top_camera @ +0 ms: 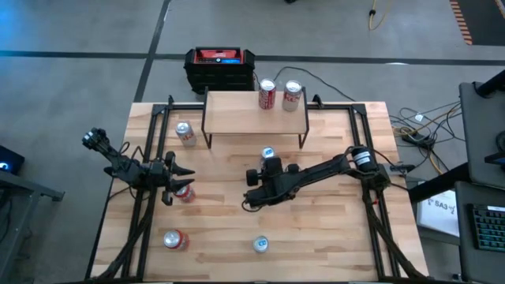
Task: Place canned beverage on shelf
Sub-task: Put the top blue and soda can on the shelf, then put the top blue soda can on the shelf
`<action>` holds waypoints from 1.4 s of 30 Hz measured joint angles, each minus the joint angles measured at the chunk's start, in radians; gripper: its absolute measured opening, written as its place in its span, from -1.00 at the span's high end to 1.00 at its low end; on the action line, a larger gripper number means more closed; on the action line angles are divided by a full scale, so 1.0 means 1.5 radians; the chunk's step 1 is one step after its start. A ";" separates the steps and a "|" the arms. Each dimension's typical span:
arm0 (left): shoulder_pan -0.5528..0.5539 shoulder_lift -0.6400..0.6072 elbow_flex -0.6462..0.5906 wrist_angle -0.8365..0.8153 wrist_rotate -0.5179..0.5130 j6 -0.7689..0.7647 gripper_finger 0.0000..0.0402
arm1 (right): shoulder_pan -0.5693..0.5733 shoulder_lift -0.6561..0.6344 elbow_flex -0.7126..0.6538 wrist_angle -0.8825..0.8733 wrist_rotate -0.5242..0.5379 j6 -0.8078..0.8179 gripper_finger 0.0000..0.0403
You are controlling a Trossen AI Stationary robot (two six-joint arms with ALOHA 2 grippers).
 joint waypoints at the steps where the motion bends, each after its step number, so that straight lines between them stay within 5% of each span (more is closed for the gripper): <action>1: 0.000 0.000 0.000 0.000 0.000 0.000 0.41 | 0.003 0.000 0.003 0.001 -0.006 -0.009 0.90; 9: 0.000 0.000 0.000 0.000 0.000 0.000 0.41 | 0.014 -0.001 0.025 0.000 -0.005 -0.071 0.49; 23: 0.000 0.000 0.000 0.000 0.000 0.000 0.41 | 0.002 -0.013 0.025 -0.045 -0.005 -0.046 -0.90; 42: 0.000 0.000 0.000 0.000 0.000 0.000 0.41 | -0.074 -0.014 0.019 -0.029 -0.028 -0.095 -0.99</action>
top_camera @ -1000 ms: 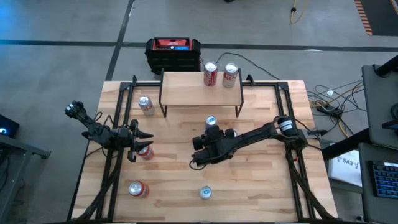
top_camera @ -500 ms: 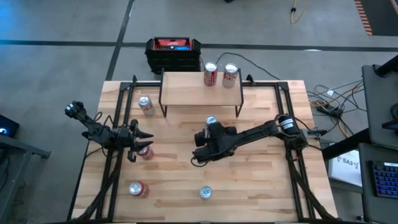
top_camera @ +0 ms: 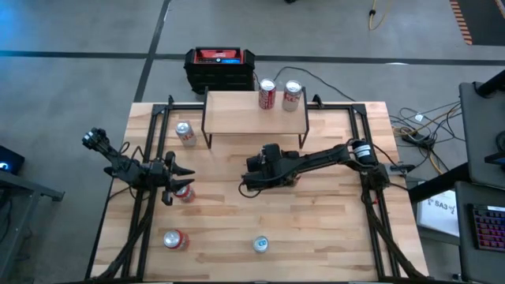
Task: Place canned beverage on shelf
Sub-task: Put the top blue soda can on the shelf
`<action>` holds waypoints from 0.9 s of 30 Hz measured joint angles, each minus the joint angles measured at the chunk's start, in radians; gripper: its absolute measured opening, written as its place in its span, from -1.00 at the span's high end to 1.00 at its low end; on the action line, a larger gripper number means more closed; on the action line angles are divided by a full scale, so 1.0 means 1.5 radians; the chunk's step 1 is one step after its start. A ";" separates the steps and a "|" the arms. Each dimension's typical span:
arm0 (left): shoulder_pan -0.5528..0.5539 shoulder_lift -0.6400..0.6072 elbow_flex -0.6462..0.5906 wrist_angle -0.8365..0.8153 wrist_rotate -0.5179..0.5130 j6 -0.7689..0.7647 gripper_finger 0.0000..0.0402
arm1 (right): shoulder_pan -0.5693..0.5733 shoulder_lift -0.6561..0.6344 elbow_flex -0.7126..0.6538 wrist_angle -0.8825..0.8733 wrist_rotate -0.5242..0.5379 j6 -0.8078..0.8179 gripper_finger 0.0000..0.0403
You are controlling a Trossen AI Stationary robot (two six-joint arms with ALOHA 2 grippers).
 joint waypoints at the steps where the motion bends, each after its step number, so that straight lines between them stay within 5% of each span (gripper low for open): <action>1: 0.000 0.000 0.000 0.000 0.000 0.000 0.41 | -0.004 0.000 -0.003 0.007 0.000 -0.001 -0.99; 13: 0.000 0.000 0.000 0.000 0.000 0.000 0.41 | -0.011 0.000 -0.011 0.029 -0.002 -0.001 -0.93; 24: 0.000 0.000 0.000 0.000 0.000 0.000 0.41 | -0.010 0.000 -0.011 0.034 -0.018 0.023 -0.10; 27: 0.000 0.000 0.000 0.000 0.000 0.000 0.41 | -0.010 0.000 -0.012 0.035 -0.018 0.029 -0.10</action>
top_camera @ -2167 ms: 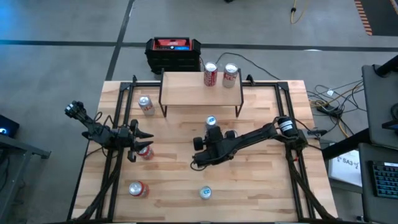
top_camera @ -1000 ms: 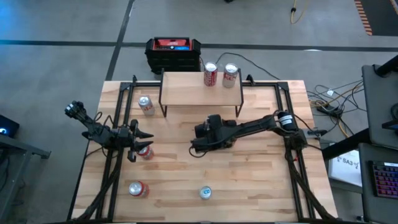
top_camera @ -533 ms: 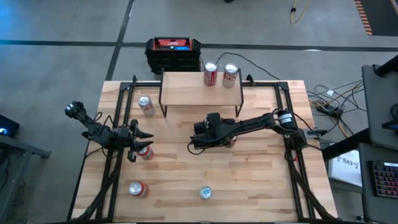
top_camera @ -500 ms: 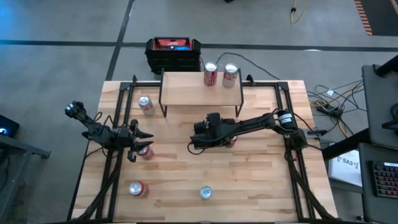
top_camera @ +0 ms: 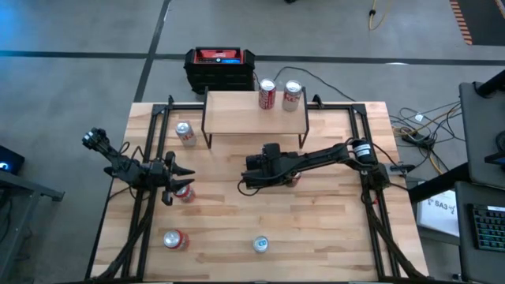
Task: Place canned beverage on shelf
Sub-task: Put the top blue soda can on the shelf
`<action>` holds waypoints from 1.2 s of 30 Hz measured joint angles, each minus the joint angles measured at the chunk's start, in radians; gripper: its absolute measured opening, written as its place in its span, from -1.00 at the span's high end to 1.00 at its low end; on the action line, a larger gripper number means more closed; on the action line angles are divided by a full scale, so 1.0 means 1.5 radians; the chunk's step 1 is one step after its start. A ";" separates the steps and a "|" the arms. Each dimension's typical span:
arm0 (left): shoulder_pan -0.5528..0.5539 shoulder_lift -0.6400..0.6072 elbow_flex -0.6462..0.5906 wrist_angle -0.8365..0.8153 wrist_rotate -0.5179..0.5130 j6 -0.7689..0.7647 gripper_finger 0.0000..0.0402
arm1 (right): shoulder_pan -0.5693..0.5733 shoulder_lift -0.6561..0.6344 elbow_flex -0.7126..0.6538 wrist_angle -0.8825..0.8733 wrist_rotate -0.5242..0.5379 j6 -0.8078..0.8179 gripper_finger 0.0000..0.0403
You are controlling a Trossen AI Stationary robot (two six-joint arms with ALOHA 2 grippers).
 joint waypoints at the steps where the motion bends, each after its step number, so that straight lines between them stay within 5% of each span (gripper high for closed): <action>1: 0.000 0.000 0.000 0.000 0.000 0.000 0.41 | 0.000 0.000 0.000 0.000 0.000 -0.001 -0.10; 15: 0.000 0.000 0.000 0.000 0.000 0.000 0.41 | 0.017 0.000 0.053 -0.040 -0.022 -0.008 -0.10; 36: 0.000 0.000 0.000 0.000 0.000 0.000 0.41 | 0.033 0.000 0.371 -0.128 0.106 -0.241 -0.19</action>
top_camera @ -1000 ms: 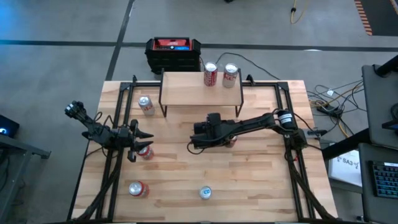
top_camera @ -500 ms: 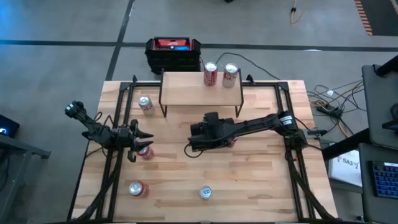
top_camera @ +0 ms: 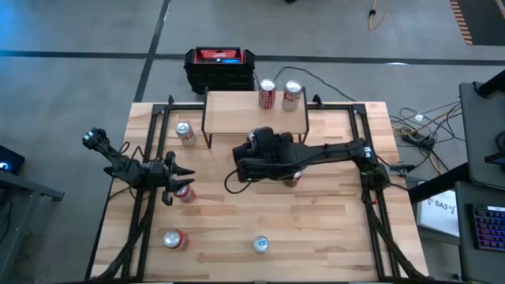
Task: Place canned beverage on shelf
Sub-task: Put the top blue soda can on the shelf
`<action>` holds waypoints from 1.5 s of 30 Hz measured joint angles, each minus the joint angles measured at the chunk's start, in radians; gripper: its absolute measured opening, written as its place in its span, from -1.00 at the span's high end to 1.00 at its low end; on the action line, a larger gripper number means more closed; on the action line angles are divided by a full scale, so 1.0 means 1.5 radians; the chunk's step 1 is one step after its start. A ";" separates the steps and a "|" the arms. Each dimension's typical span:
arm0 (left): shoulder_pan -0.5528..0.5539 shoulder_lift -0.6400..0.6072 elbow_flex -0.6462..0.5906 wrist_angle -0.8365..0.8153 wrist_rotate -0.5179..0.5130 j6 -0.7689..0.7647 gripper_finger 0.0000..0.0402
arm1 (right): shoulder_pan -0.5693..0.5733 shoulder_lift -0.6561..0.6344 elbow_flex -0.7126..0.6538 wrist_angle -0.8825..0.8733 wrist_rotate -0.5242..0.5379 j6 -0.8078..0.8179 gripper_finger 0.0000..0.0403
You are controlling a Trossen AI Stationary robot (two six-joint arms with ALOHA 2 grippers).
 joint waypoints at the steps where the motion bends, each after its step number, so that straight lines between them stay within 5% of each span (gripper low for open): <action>1: 0.000 0.000 0.000 0.000 0.000 0.000 0.41 | -0.001 0.000 0.008 0.005 0.007 -0.010 -0.21; 11: 0.000 0.000 0.000 0.000 0.000 0.000 0.41 | -0.059 0.011 0.008 0.164 0.020 -0.193 -0.13; 29: 0.000 0.000 0.000 0.000 0.000 0.000 0.41 | -0.169 0.021 0.018 0.226 -0.134 -0.421 -0.15; 45: 0.000 0.000 0.000 0.000 0.000 0.000 0.41 | -0.256 0.026 0.039 0.228 -0.227 -0.443 -0.15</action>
